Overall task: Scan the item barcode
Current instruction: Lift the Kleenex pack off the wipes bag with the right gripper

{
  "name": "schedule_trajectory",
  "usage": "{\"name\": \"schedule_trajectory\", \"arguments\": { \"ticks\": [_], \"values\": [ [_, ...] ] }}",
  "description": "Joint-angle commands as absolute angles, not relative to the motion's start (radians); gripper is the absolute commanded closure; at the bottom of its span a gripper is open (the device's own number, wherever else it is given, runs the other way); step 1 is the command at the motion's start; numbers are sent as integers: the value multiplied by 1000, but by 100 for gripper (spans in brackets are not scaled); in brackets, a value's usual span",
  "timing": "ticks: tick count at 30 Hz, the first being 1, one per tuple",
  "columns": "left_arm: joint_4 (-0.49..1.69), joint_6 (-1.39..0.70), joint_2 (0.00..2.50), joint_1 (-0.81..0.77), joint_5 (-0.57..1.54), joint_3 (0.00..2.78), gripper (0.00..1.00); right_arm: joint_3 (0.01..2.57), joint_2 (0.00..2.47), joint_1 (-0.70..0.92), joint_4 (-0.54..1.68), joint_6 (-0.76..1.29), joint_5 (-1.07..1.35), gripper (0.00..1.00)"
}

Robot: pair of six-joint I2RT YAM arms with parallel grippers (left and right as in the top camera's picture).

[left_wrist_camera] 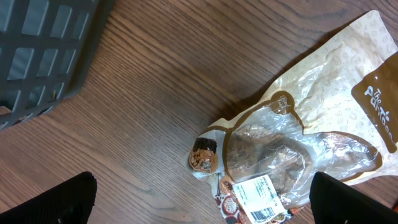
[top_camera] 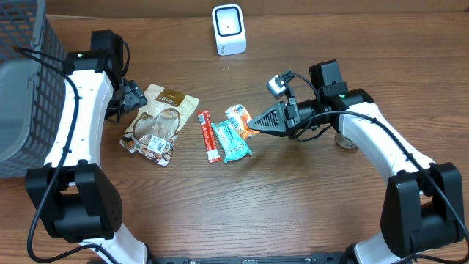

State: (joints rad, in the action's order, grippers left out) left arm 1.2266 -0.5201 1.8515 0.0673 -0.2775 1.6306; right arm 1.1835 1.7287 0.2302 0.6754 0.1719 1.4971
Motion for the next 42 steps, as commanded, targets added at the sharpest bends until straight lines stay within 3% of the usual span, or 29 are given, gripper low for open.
{"name": "schedule_trajectory", "arguments": {
  "ticks": [1, 11, 42],
  "values": [
    [1225, -519, 1843, 64, -288, 1649, 0, 1185, 1715, 213, 701, 149, 1570, 96],
    [1225, -520, 1843, 64, -288, 1649, 0, 1185, 1715, 131, 717, 235, 1570, 96],
    [1225, -519, 1843, 64, -288, 1649, 0, 1185, 1715, 137, 709, 236, 1570, 96]
  ]
}}
